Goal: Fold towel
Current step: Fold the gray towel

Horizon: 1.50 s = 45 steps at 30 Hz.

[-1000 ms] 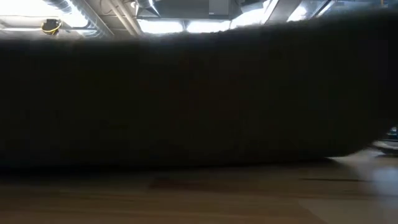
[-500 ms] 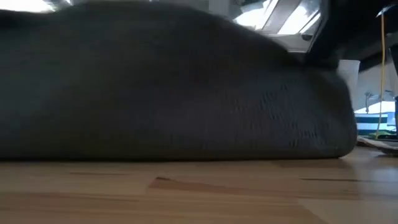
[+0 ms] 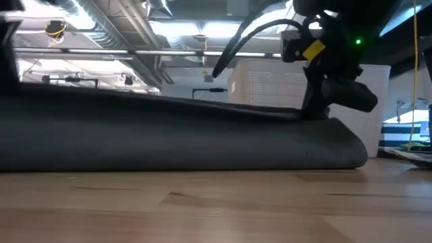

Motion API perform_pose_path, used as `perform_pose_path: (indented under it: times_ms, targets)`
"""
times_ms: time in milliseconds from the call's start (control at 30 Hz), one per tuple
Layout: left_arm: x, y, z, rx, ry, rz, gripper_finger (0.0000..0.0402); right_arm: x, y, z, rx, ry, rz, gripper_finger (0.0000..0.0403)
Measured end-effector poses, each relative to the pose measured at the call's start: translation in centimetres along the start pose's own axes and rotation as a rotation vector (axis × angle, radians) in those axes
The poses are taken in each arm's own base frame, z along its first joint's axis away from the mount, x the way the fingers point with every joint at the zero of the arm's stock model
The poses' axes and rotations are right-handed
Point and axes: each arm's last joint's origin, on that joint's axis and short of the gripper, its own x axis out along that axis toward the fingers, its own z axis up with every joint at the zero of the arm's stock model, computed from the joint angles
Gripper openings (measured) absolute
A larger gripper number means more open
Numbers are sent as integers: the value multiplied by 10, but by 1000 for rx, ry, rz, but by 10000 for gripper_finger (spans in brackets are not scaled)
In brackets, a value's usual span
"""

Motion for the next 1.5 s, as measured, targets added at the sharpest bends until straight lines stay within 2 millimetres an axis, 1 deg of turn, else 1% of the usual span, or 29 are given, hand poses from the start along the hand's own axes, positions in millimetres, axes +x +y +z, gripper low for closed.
perform_pose_path:
  times_ms: [100,233,333,500,600,767,833,900,1000,1100,1267,1400,1500]
  targets:
    - [8,-1,-10,-42,12,9,0,3,0,6,-44,-29,21,1]
    - [16,1,-17,-84,22,36,0,10,-2,18,-64,-69,152,1]
    - [22,3,-19,-103,22,63,0,19,-9,23,-82,-59,226,1]
    - [32,7,-19,-108,26,101,0,39,-29,28,-64,2,377,3]
    - [37,9,-17,-123,25,129,0,45,-42,28,-54,16,376,2]
    - [42,21,-15,-194,30,242,0,38,-74,39,-11,-33,362,2]
    - [47,22,-15,-211,36,251,0,43,-85,43,3,-45,354,2]
    - [55,19,-17,-221,41,215,0,52,-92,42,6,-29,358,2]
    - [68,11,-22,-233,44,137,0,70,-96,36,12,10,392,2]
    - [76,9,-25,-243,47,108,0,80,-98,32,29,9,414,1]
    - [81,13,-26,-236,65,140,0,85,-95,31,26,-30,423,1]
    - [82,13,-25,-243,75,133,0,88,-94,30,18,-54,415,2]
    - [82,13,-25,-279,73,138,5,88,-94,32,21,-70,399,13]
